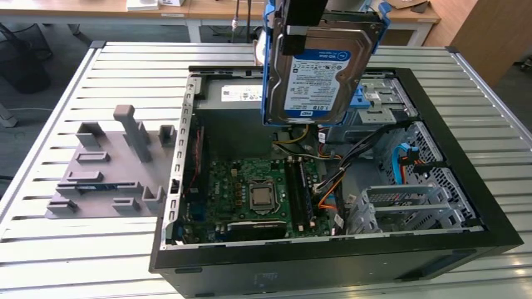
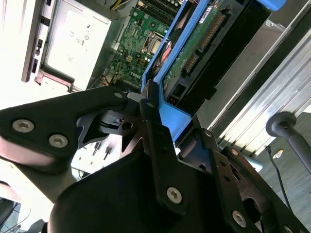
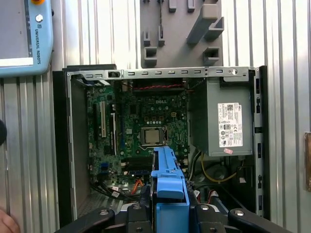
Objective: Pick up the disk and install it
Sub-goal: 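Insert the disk into the insertion slot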
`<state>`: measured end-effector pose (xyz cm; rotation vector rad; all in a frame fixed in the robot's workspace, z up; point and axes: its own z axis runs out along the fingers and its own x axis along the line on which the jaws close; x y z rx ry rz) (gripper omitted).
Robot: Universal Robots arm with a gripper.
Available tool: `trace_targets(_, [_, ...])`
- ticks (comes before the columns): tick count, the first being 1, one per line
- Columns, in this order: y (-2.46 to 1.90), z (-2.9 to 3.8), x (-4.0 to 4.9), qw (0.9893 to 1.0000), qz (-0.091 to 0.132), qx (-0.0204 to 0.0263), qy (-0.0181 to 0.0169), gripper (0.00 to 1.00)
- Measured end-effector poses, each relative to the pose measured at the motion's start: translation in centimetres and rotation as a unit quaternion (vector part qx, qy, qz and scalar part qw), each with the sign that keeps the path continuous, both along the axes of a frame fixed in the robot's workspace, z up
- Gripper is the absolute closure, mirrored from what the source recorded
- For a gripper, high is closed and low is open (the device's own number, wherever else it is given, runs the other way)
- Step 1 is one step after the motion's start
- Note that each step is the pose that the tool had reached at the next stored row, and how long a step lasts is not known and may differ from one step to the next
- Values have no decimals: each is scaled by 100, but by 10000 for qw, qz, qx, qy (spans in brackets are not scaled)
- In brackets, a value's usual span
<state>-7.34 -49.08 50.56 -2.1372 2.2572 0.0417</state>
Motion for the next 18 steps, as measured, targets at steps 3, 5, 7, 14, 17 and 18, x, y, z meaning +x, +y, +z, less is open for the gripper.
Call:
trace_targets(3, [-44, -3, 0, 10000, 0, -1, 0, 64])
trace_targets(5, [-99, -6, 0, 10000, 0, -1, 0, 64])
trace_targets(7, [-165, -11, 0, 10000, 0, -2, 0, 64])
trace_targets(14, [-217, -37, 78, 10000, 0, -1, 0, 64])
trace_targets(17, [-238, -51, 100, 10000, 0, -3, 1, 64])
trace_targets(18, [-258, -59, 102, 10000, 0, -2, 0, 64])
